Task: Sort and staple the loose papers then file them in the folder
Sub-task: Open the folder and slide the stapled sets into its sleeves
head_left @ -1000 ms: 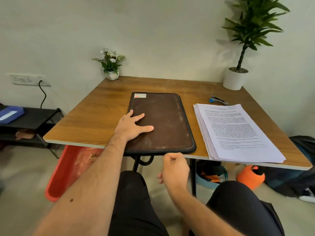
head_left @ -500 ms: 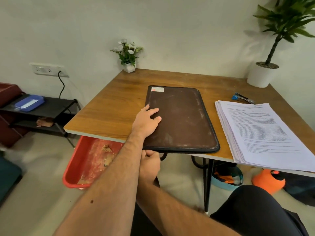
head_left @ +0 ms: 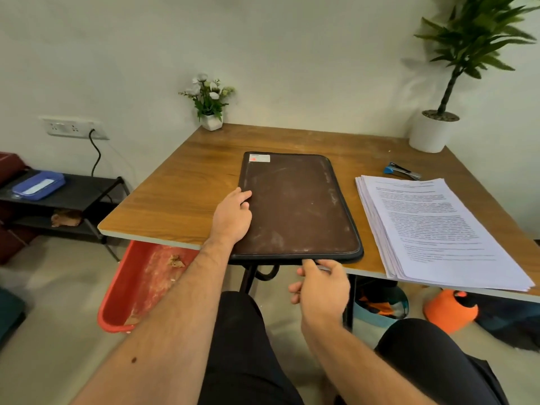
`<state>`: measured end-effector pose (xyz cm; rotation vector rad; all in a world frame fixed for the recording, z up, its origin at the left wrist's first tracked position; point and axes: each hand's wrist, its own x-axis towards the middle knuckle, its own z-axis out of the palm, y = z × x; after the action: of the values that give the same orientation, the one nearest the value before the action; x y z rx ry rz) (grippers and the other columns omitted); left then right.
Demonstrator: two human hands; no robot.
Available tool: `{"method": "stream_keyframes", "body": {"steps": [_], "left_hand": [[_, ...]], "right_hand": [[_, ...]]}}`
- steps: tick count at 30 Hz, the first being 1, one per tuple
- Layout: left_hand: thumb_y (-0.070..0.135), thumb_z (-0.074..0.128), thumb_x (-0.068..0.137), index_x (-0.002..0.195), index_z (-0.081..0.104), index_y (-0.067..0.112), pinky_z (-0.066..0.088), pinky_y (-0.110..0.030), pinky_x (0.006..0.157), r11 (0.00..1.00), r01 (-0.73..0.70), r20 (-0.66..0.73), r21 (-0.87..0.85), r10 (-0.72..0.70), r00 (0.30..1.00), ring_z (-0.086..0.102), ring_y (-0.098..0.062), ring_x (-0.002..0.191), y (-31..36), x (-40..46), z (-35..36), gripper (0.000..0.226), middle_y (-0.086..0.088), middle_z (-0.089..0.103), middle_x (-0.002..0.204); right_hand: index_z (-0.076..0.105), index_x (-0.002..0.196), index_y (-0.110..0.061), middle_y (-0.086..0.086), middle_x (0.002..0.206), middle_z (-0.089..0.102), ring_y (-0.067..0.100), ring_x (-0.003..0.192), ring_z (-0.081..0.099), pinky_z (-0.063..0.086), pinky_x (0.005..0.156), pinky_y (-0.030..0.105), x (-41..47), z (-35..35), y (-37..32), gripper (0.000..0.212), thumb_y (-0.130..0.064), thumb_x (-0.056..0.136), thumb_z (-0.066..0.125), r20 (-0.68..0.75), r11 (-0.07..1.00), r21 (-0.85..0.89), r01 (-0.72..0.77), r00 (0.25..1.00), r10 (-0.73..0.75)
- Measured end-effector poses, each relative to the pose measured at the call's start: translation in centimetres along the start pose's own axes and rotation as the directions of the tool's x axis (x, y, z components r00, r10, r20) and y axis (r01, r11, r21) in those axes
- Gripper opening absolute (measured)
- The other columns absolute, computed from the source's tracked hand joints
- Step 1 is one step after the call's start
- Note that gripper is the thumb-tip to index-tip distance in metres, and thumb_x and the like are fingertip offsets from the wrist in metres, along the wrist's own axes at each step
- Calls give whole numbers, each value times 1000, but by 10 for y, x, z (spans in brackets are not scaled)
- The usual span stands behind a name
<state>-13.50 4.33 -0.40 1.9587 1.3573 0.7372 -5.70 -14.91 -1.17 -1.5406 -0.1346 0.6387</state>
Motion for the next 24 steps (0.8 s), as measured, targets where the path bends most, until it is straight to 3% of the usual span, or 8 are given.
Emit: {"method": "stream_keyframes", "body": {"steps": [7,10,13,15,17,19,21,24], "left_hand": [[16,41,107,147,54,19,17,-28,122,998,9,23,-64,-7,1000,31,-16,150,6,-10,8,42,-1,38,161],[42,57,98,142,58,27,31,-36,121,973,24,71,-231,-8,997,46,-15,139,10,-9,6,46,0,52,151],[77,70,71,136,63,31,43,-47,114,843,103,145,-527,-30,989,59,-18,127,15,-4,2,80,2,64,137],[75,72,75,136,64,23,42,-54,113,745,127,224,-655,31,974,60,-28,127,23,-5,-5,81,-8,66,135],[70,66,81,126,71,20,55,-46,98,618,61,167,-784,114,979,68,-27,112,44,-17,-26,68,-13,72,121],[69,53,86,93,83,24,60,-30,70,459,41,100,-888,105,989,74,-17,82,53,-21,-39,55,-5,77,90],[63,34,95,69,82,23,58,-25,56,338,0,31,-941,85,996,71,-12,63,48,-21,-48,69,0,74,71],[83,55,75,105,78,14,58,-29,69,309,-129,-99,-942,110,989,71,-18,79,45,-23,-58,79,-9,73,92]], "right_hand": [[55,99,-19,9,96,66,27,55,68,51,46,36,5,-28,-26,5,-15,98,59,-4,965,95,246,969,-246],[54,102,-20,0,93,67,25,60,70,55,46,35,-1,-15,-57,14,-20,95,66,103,895,150,420,894,-436],[52,106,-23,-13,96,66,22,66,70,55,48,29,-4,7,-87,26,-17,91,72,256,819,179,545,778,-574],[49,114,-26,-12,98,67,21,74,72,57,53,28,-6,25,-98,42,-18,85,79,371,802,196,564,714,-593],[47,122,-32,-5,98,69,16,85,71,60,66,31,-8,44,-102,55,-23,81,82,484,775,145,614,640,-598],[49,126,-35,-8,98,68,6,91,67,59,78,29,-9,58,-101,54,-29,83,81,604,713,49,700,547,-579],[53,129,-35,-12,107,67,1,97,64,56,88,27,-7,65,-94,48,-33,87,76,715,654,-26,756,471,-517],[49,138,-37,-17,133,58,-2,117,53,47,103,28,0,65,-79,52,-36,92,70,798,492,-141,859,392,-457]]}}
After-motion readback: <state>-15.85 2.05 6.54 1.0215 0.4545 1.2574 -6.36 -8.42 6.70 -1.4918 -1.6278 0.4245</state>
